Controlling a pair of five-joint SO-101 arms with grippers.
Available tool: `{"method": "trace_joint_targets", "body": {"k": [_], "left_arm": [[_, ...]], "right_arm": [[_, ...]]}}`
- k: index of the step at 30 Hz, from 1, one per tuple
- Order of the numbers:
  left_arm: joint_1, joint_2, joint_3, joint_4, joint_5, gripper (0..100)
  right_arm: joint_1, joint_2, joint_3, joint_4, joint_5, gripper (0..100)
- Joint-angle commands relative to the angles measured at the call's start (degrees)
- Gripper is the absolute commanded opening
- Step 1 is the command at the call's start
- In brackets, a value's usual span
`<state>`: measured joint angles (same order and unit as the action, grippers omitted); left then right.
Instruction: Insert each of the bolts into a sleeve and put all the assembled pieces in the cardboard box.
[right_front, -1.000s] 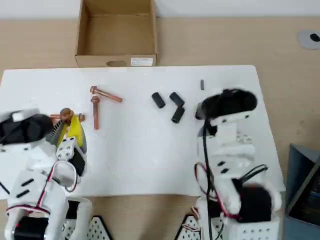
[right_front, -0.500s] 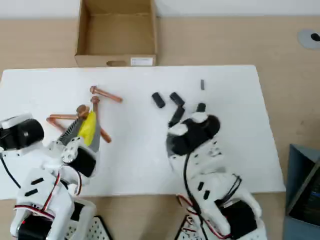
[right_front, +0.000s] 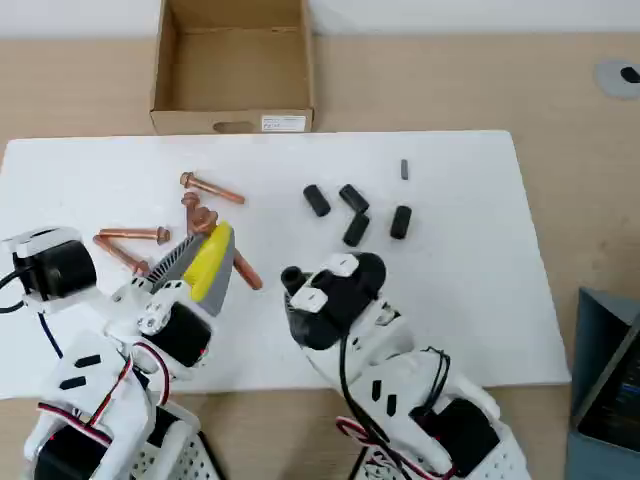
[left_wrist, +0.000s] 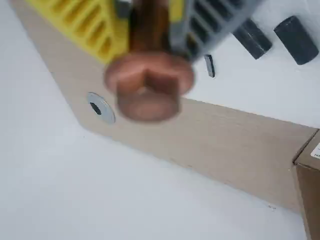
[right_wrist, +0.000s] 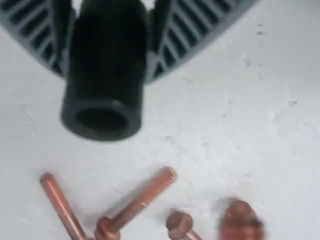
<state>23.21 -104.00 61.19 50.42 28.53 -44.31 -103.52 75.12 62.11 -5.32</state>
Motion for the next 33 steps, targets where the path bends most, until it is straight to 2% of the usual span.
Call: {"method": "trace_joint_targets", "body": {"k": [1, 8, 15, 24, 33], "left_arm": [[0.7, -0.4, -0.6, -1.4, 1.4, 0], [0.7, -0.4, 2.7, -3.3, 3.2, 0], [0.7, -0.4, 6.1, -6.9, 3.3, 0], [0.9, -0.4, 6.5, -6.5, 3.3, 0], [5.2, -0.4, 11.1, -6.6, 2.8, 0]], "right_arm": [[-0.8, -6.0, 0.1, -1.7, 2.6, 0.9], [-1.0, -6.0, 1.2, -4.6, 3.9, 0.9], [-5.2, -6.1, 1.2, -4.4, 3.9, 0.9], [-5.3, -6.1, 0.7, -4.4, 3.9, 0.9], [-5.4, -6.1, 0.1, -4.4, 4.0, 0.9]]}}
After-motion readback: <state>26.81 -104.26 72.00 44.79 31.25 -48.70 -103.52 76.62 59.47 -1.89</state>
